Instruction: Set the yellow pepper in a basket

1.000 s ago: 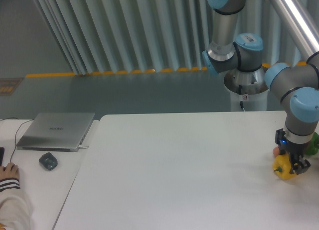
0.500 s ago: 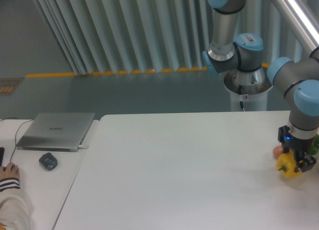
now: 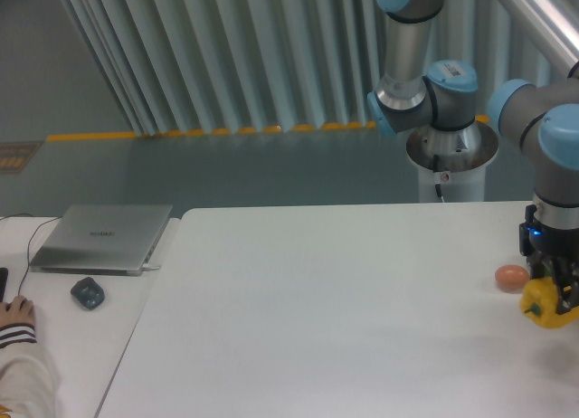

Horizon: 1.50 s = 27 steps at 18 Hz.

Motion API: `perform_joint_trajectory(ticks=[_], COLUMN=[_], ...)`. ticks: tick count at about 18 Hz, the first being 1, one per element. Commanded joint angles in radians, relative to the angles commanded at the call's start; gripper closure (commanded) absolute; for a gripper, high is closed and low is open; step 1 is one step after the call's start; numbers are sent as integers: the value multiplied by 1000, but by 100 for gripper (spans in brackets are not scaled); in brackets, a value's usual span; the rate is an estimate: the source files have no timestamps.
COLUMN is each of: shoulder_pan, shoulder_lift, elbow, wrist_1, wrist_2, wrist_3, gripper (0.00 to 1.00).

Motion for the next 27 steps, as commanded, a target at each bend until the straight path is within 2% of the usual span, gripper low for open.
perform_joint_trajectory(ticks=[2, 6, 14, 19, 21, 22, 23, 24, 27], shoulder_pan=[22, 40, 150, 183, 192, 192, 190, 187, 189], shoulder_lift=[-3, -2, 20, 14, 6, 3, -6, -12, -17], elbow=[-9, -12, -57, -64, -66, -66, -66, -66, -68], wrist_1=[16, 9, 8, 14, 14, 14, 14, 19, 22], wrist_2=[43, 158, 152, 152, 152, 152, 152, 155, 153], wrist_3=[0, 3, 351, 364, 359, 348, 341, 321, 293], gripper=[66, 66, 66, 62, 53, 44, 10, 0, 0])
